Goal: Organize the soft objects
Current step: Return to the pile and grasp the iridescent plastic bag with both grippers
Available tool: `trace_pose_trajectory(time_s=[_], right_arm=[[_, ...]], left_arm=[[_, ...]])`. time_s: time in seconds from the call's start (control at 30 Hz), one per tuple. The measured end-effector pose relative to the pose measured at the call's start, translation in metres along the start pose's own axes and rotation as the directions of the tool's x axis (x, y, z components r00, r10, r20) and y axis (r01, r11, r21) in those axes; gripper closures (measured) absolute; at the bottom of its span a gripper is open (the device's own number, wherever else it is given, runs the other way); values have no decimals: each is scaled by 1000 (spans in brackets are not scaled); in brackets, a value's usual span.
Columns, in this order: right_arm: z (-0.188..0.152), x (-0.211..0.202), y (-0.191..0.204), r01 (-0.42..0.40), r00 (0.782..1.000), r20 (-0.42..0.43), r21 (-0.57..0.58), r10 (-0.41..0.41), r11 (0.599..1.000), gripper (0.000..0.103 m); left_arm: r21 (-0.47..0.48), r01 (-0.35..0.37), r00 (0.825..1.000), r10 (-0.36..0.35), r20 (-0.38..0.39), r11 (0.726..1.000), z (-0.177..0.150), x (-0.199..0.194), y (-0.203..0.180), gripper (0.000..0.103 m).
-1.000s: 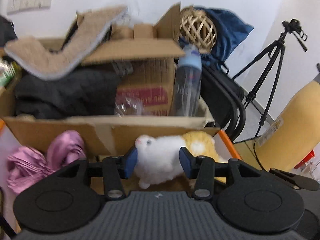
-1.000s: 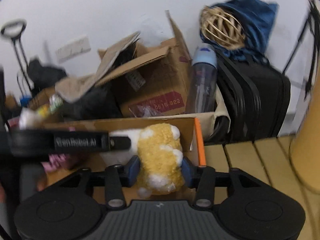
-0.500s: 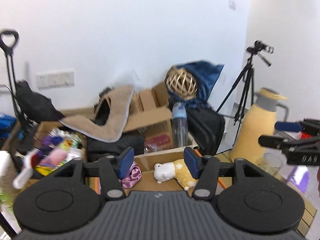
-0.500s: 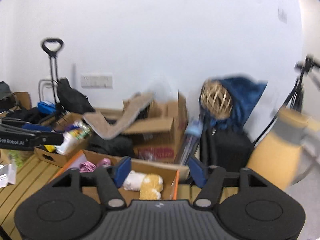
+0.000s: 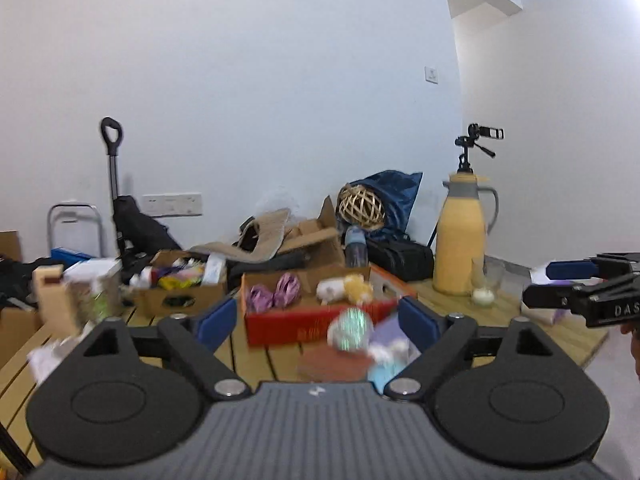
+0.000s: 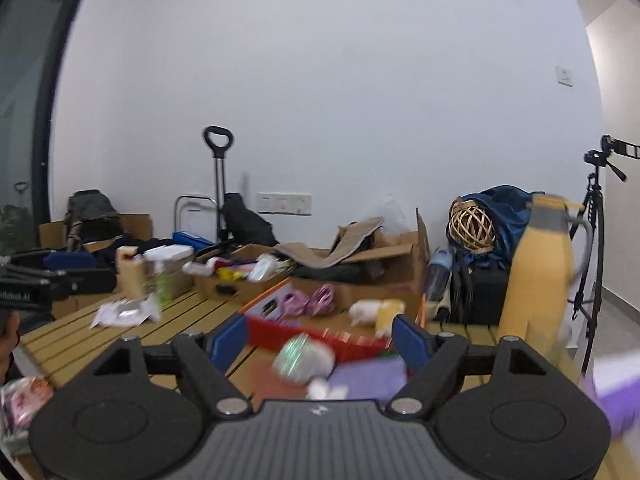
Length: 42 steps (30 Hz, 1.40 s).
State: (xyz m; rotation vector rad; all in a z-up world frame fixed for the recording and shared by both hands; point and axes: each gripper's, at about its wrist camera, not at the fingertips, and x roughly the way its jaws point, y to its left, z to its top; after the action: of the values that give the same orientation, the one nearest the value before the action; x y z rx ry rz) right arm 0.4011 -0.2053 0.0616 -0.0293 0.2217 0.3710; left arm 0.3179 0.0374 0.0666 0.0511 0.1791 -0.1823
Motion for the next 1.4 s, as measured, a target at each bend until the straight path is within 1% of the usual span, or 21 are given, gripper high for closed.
trace_pose_trajectory(time_s=[0.07,0.13,0.2,0.27,0.33,0.4,0.5,0.63,0.8,0.9,0.97,1.03,1.07,1.1,1.17,1.2,1.23,1.27,1.3,1.33,1.4], right_arm=[[-34,-25,15,14,1000,0,-5,-14,1000,21],[-61,-47,24,51,999,-6,29,-50,998,20],[-80,-58,26,39,999,-38,90,-36,995,20],[-87,-60,28,22,997,-79,67,-16,997,21],[-88,-62,29,29,997,-78,59,-25,998,21],[-89,-62,27,22,998,-69,87,-16,996,22],[-94,-54,26,25,997,-80,100,-17,995,23],[-96,-24,15,33,993,-113,117,-20,993,34],[-81,27,-6,35,992,-127,106,-22,994,43],[-68,71,-20,24,990,-138,98,-10,995,44],[-62,104,-28,11,988,-158,88,3,996,48],[-60,139,-35,-4,982,-188,83,20,997,56],[-60,155,-39,-12,978,-205,85,29,996,57],[-60,173,-42,-15,972,-231,86,35,996,58],[-64,205,-44,-28,959,-280,60,44,998,64],[-67,217,-46,-28,952,-302,55,43,998,71],[-70,228,-49,-27,947,-317,62,46,998,75],[-73,235,-52,-28,943,-328,77,51,997,79],[-78,241,-55,-29,939,-338,90,58,996,82],[-82,243,-58,-40,938,-339,102,72,994,85],[-86,245,-62,-72,934,-338,145,118,987,86]], left_arm=[[10,-10,1000,10,-14,1000,-25,-24,-7,10],[-33,-13,999,12,-51,999,-40,-35,-8,10],[-65,-12,997,7,-81,998,-48,-38,-8,10],[-51,-27,995,22,-94,998,-50,-34,-9,10],[-57,-25,996,20,-90,998,-49,-30,-9,10],[-66,-11,995,5,-98,998,-51,-21,-10,10],[-67,2,992,-11,-128,998,-54,2,-15,10],[-71,23,988,-33,-148,997,-55,44,-19,10],[-53,34,986,-43,-161,998,-46,126,-27,10],[-49,47,985,-54,-166,998,-40,183,-29,12],[-49,43,982,-51,-180,998,-38,220,-29,15],[-55,46,980,-56,-193,997,-38,253,-27,16],[-58,50,976,-62,-211,997,-39,272,-26,16],[-62,47,971,-60,-230,997,-41,287,-25,19],[-81,47,961,-67,-268,996,-46,313,-23,28],[-97,56,954,-82,-290,994,-51,321,-21,39],[-125,79,943,-114,-312,989,-56,328,-18,53],[-160,110,935,-157,-317,981,-61,331,-14,60],[-175,121,936,-171,-308,977,-64,331,-12,62],[-175,120,941,-168,-293,977,-65,329,-11,64],[-189,130,943,-180,-280,973,-64,326,-9,66]])
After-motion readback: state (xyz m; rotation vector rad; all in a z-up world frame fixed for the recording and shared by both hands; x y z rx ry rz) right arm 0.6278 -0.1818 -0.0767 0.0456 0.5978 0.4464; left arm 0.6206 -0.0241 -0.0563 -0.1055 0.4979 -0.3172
